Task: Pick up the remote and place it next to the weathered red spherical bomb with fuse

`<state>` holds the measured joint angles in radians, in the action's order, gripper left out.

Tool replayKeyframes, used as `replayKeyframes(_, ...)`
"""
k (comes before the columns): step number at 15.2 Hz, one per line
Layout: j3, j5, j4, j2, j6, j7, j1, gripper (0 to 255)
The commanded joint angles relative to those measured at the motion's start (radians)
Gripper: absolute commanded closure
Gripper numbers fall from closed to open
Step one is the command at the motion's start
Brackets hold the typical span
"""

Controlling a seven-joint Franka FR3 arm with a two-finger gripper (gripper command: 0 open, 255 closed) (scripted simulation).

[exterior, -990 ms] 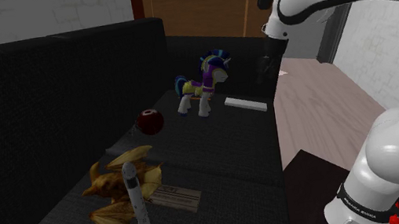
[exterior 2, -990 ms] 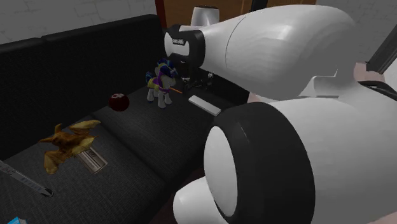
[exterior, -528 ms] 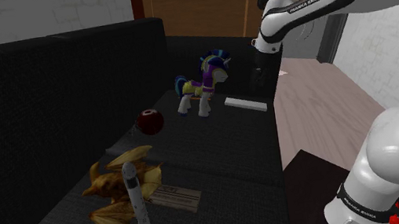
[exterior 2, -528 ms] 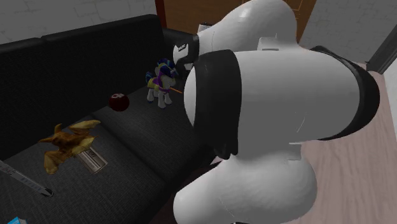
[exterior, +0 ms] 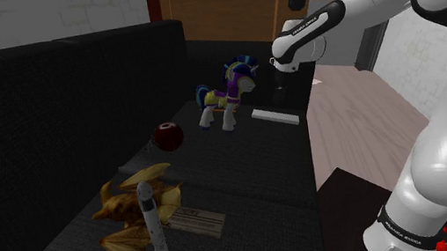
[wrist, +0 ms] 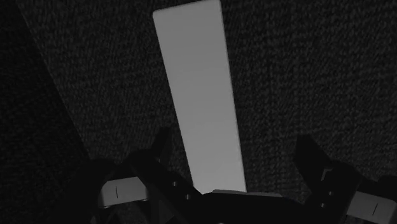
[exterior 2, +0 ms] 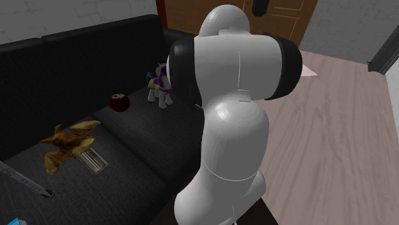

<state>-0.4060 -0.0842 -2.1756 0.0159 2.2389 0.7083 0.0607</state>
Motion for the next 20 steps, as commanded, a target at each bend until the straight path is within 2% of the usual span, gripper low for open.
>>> replayKeyframes(1,-0.002,-0.043,0.052,0.094,0.032,0.07,-0.005,0)
replayKeyframes(9,0.012,-0.093,0.032,0.173,0.122,0.109,-0.015,0)
replayKeyframes(17,0.012,-0.093,0.032,0.173,0.122,0.109,-0.016,0)
replayKeyframes(18,0.012,-0.093,0.032,0.173,0.122,0.109,-0.016,255)
replayKeyframes(20,0.012,-0.093,0.031,0.173,0.122,0.109,-0.015,255)
